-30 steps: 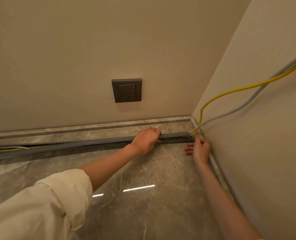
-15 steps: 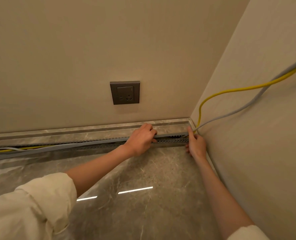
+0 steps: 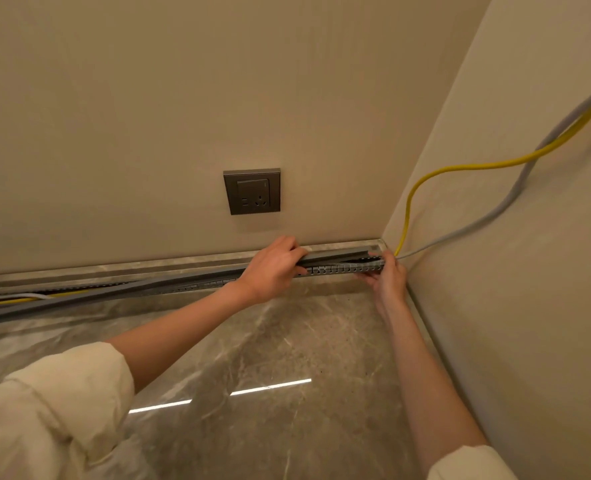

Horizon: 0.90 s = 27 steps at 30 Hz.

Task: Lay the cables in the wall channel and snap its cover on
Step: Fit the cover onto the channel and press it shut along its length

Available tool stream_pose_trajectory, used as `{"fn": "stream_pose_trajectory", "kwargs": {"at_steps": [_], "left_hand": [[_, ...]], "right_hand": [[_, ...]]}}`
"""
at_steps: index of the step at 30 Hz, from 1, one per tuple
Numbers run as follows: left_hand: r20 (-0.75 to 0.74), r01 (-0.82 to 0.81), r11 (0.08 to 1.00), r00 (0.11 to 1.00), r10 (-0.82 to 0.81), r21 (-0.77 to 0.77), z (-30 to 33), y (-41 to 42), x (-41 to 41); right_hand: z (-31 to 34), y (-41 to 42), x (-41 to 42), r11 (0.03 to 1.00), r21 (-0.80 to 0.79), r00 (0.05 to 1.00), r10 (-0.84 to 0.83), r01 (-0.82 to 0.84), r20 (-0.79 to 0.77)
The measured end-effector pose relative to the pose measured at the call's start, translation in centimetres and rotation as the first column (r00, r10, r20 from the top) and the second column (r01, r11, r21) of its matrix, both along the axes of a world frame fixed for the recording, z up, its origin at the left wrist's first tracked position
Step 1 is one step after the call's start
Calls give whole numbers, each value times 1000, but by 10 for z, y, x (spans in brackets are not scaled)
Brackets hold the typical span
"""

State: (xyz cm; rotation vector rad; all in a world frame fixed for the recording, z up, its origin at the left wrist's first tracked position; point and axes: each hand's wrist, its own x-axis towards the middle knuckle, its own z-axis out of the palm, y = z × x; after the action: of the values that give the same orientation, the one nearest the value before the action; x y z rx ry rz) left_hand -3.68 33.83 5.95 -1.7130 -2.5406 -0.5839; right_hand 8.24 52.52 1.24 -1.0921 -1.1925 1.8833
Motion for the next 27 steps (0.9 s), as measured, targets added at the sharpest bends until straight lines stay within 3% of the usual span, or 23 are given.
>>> {"fn": "stream_pose_trajectory", "kwargs": {"at_steps": [6,10,14,18,22,27], "left_hand": [[-20,38,999,999,-37,39,5,-8,11],[-16,82,996,997,-81,44,9,-16,15],[-52,44,999,998,-45,-25,21,-14,9],[-240,36,989,968,-70,-143,40,-2,5],[-173,133,989,975,-142,-61,44,9,3],[-259,201,970,938,-231,-136,29,19,-1]], "right_hand": [[5,-20,-16,941,-177,942,-312,289,-122],[7,-25,-19,883,-168,882,-458,437,-110],[8,-27,-15,891,-149,884,-448,429,-132],[6,-28,-16,878,-208,876,-463,432,-134],[11,-31,-20,870,-286,881,-452,401,-140],[21,-32,-15,843,-365,847,-489,396,-210]]}}
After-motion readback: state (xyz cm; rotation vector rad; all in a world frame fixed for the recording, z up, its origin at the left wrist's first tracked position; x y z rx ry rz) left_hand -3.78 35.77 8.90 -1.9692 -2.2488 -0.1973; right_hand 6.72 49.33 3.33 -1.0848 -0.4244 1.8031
